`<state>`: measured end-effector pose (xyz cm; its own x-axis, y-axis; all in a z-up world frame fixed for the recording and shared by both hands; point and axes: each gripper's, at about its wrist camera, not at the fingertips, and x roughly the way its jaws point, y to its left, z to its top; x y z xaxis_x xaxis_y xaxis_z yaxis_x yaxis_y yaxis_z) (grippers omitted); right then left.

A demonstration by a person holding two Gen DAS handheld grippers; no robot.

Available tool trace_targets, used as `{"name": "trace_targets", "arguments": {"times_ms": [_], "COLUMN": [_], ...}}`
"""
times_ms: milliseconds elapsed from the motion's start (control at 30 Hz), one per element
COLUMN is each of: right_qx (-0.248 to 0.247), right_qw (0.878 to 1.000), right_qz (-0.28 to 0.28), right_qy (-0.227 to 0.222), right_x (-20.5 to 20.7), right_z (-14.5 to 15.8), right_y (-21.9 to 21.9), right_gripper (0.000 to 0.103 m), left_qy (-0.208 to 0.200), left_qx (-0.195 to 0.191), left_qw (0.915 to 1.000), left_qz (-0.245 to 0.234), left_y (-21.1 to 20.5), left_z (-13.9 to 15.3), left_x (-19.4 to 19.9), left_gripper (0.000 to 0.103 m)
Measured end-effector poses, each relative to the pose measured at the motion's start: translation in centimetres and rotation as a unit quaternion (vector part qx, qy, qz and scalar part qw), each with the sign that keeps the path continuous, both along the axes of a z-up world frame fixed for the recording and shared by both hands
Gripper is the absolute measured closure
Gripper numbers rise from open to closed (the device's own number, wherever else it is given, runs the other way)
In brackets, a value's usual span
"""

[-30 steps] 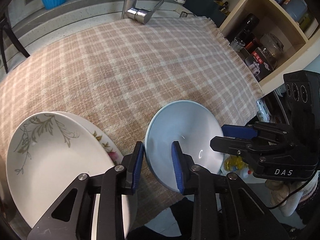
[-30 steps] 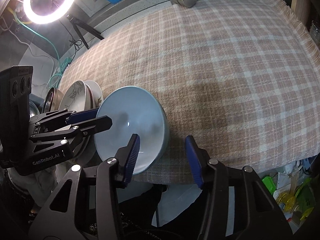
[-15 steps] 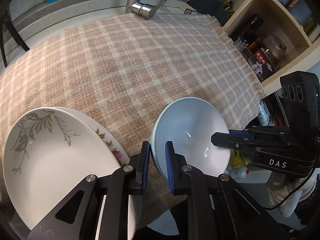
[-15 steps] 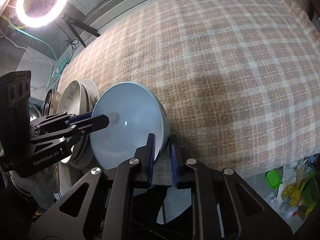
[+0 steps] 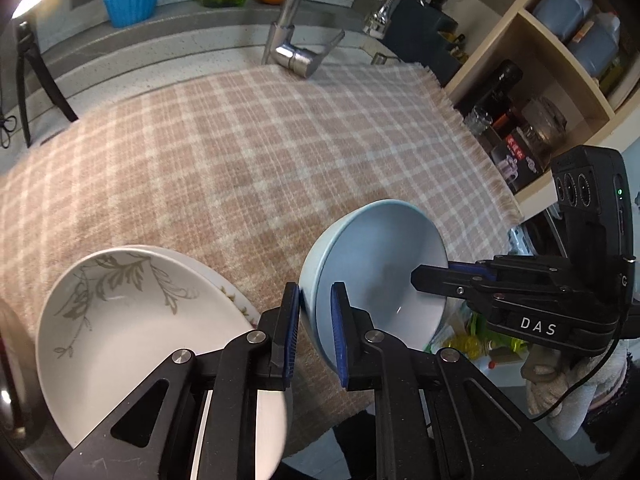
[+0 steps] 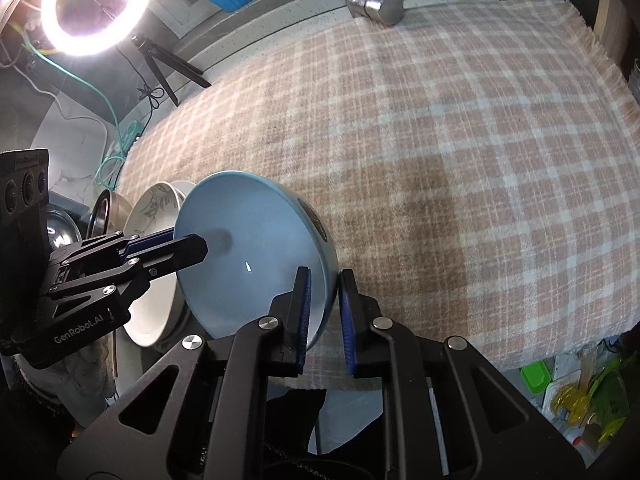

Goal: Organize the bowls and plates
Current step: 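Lift and carry the light blue bowl with both grippers to the nested steel bowls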

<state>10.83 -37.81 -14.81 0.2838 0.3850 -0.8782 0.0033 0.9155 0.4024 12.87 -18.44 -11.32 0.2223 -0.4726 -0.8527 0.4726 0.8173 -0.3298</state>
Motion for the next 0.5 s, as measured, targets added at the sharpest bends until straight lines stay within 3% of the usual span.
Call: {"name": "trace_targets", "arguments": {"times_ms": [500], "right_qx": [0.014], "right_qw": [0.996], "right_qz": [0.082], "right_qy": [-0.032], "right_x": [3.1], "right_z": [3.9], "right_y": [7.3], "right_gripper": [0.089], "left_qy": [-0.052], "left_qx": [-0.028], "left_qw": [0.9941], "left_qz": [0.091], "left_y": [7.8], "left_z": [4.7], "left_x": [0.6], "left_gripper": [0.089]}}
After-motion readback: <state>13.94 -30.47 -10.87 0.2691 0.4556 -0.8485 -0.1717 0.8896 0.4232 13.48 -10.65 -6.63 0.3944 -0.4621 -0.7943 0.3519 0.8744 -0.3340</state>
